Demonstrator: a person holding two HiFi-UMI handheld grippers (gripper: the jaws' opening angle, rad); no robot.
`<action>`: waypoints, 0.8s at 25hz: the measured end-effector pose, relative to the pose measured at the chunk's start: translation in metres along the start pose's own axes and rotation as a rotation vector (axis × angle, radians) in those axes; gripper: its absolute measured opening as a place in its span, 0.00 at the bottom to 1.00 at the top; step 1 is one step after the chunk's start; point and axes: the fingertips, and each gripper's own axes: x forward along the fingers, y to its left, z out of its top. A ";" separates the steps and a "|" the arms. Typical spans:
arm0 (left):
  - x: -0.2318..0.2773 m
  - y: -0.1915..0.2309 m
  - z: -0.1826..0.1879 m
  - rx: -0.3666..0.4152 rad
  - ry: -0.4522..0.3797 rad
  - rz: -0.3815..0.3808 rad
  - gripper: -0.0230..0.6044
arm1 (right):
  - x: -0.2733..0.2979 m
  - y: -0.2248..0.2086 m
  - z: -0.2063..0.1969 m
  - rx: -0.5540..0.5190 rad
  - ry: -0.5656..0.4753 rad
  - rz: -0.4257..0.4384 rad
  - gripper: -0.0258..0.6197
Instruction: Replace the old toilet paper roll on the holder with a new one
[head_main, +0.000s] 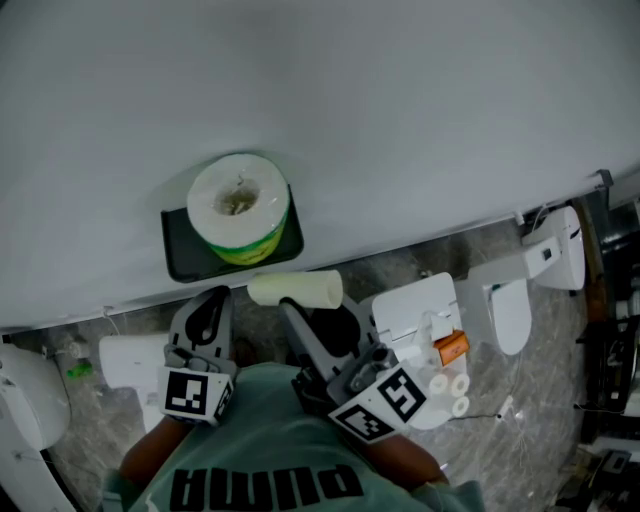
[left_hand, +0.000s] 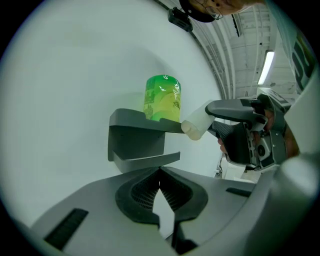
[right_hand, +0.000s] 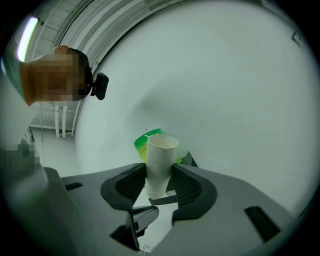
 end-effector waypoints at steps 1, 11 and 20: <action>-0.001 0.002 -0.001 0.000 -0.002 0.003 0.04 | 0.002 0.005 0.000 -0.025 0.006 0.006 0.31; -0.025 0.029 -0.002 0.011 -0.017 0.058 0.04 | 0.027 0.055 0.000 -0.259 0.050 0.081 0.31; -0.048 0.051 0.003 -0.057 -0.061 0.136 0.04 | 0.070 0.094 0.013 -0.503 0.050 0.068 0.31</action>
